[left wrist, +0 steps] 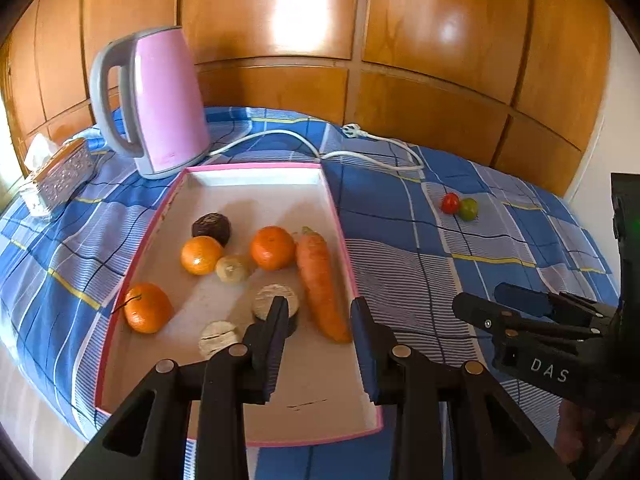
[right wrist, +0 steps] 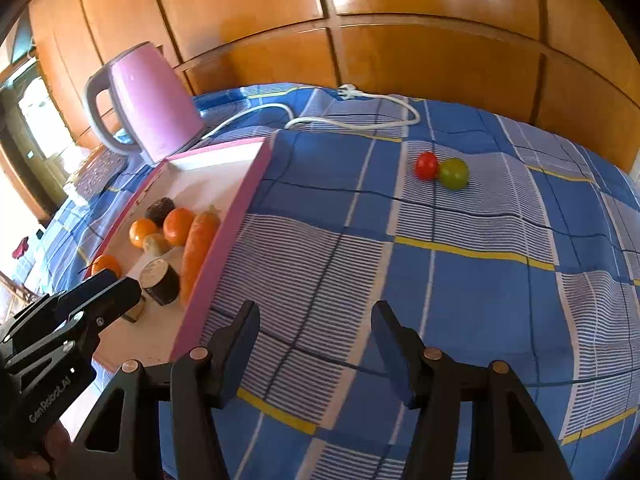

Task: Organize fruits
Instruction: 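Withdraw both open grippers from the tray toward the red and green tomatoes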

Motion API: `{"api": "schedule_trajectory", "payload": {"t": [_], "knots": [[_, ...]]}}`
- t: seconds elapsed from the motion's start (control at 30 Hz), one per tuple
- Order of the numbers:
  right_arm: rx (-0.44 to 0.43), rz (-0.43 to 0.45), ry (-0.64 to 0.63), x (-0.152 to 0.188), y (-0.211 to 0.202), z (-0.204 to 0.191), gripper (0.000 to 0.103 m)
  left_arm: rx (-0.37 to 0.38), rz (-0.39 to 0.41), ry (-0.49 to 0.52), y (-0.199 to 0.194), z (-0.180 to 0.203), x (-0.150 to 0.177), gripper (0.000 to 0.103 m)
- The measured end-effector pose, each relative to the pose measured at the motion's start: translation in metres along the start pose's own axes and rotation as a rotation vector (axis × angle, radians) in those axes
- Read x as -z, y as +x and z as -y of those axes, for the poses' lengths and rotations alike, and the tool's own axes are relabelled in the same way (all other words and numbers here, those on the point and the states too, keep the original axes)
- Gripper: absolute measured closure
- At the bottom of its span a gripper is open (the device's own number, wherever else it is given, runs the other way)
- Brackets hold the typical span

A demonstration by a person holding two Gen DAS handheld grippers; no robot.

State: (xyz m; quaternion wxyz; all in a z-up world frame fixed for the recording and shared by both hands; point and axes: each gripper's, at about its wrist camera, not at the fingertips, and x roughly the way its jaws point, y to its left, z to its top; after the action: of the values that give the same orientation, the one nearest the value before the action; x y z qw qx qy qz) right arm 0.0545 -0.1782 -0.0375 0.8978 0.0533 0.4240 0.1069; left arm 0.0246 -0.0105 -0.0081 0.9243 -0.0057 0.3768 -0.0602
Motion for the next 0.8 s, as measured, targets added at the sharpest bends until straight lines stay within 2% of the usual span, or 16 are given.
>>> {"api": "schedule_trajectory", "payload": {"t": [0.2,0.8], "knots": [[0.029,-0.013,0.034,0.000,0.001,0.016,0.044,0.008,0.000,0.032,0.004,0.015,-0.006,0.070],[0.046,-0.035,0.115,0.003,0.009,0.052,0.044,0.065,-0.035,0.114,0.026,0.052,-0.016,0.070]]}}
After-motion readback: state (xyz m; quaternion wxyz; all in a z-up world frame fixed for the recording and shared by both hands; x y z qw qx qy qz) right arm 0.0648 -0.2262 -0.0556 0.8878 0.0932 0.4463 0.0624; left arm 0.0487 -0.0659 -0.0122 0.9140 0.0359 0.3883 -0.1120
